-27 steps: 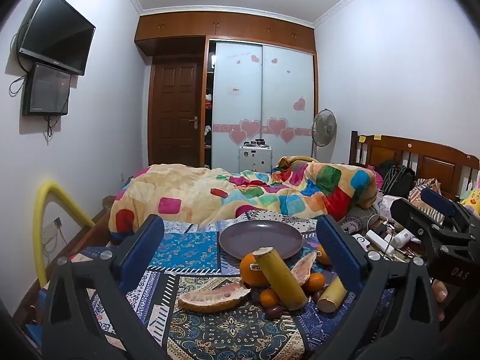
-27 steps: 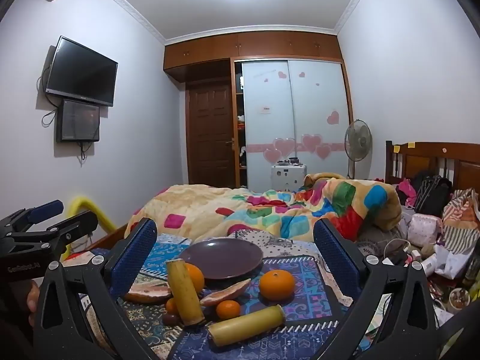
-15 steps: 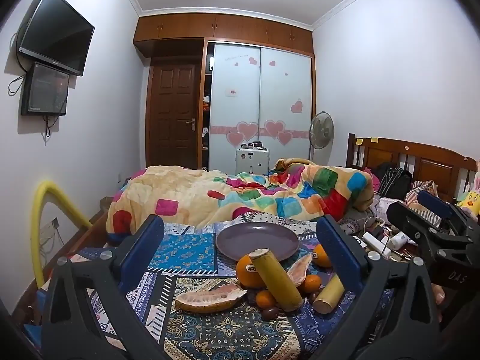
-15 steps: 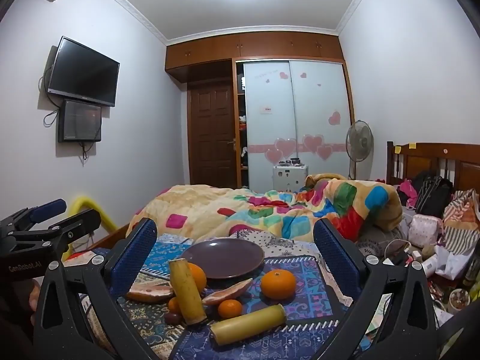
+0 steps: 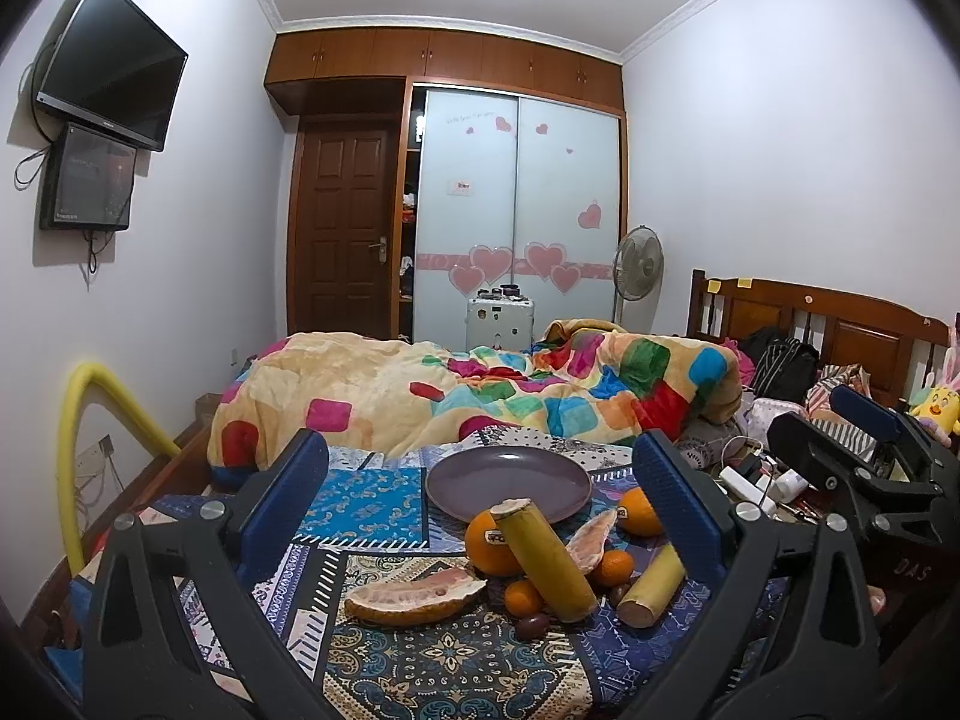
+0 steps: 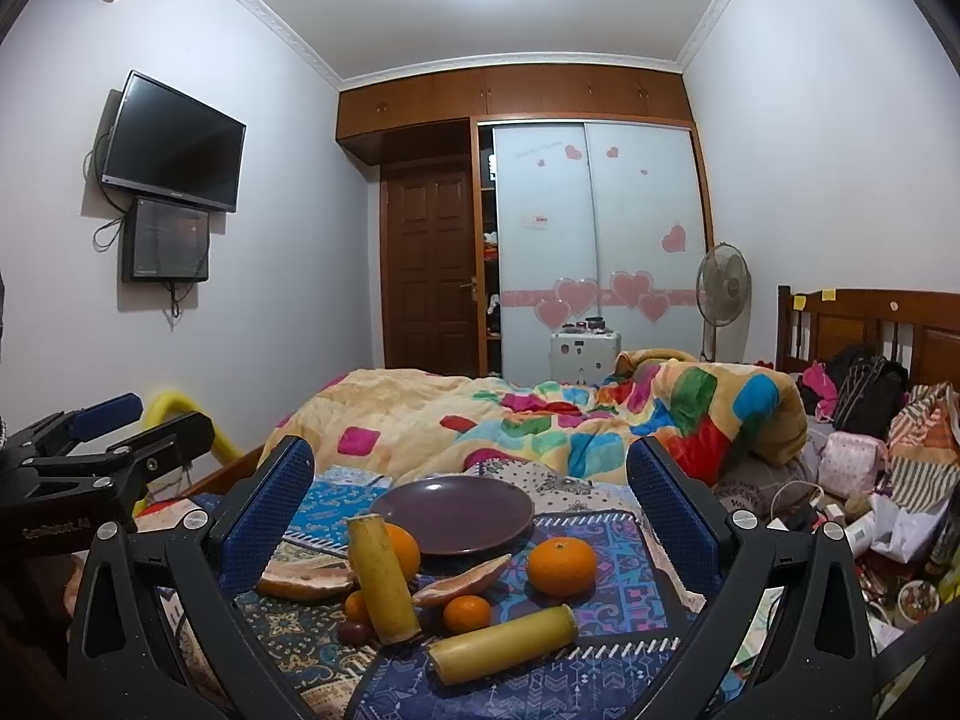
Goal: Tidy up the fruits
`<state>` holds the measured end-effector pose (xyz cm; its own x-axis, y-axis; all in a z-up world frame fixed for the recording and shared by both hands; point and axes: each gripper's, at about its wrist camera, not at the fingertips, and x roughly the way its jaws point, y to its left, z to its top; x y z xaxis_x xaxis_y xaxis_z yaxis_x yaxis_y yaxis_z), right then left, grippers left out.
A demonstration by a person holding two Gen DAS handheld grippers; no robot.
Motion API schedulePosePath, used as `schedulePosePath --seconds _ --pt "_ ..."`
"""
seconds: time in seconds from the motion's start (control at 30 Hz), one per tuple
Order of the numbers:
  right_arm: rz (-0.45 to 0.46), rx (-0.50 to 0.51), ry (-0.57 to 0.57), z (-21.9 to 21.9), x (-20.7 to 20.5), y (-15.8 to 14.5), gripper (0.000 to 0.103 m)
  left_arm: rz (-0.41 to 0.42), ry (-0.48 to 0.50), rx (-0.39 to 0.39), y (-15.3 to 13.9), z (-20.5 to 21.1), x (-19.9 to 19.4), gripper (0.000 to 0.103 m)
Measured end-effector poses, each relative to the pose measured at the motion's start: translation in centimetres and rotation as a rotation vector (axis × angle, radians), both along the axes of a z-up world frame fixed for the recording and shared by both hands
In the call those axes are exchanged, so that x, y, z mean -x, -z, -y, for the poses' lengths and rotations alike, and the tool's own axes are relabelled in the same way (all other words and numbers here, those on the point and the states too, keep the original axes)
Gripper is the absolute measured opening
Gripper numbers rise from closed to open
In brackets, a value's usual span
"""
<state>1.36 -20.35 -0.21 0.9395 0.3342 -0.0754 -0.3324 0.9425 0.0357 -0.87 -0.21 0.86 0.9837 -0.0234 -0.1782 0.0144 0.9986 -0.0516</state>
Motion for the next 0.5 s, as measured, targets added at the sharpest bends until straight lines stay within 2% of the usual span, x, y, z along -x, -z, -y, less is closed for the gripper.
schedulePosePath --seconds 0.5 --pt "0.006 0.002 -0.003 -0.38 0.39 -0.5 0.103 0.011 0.006 -0.007 -0.33 0.15 0.53 0.103"
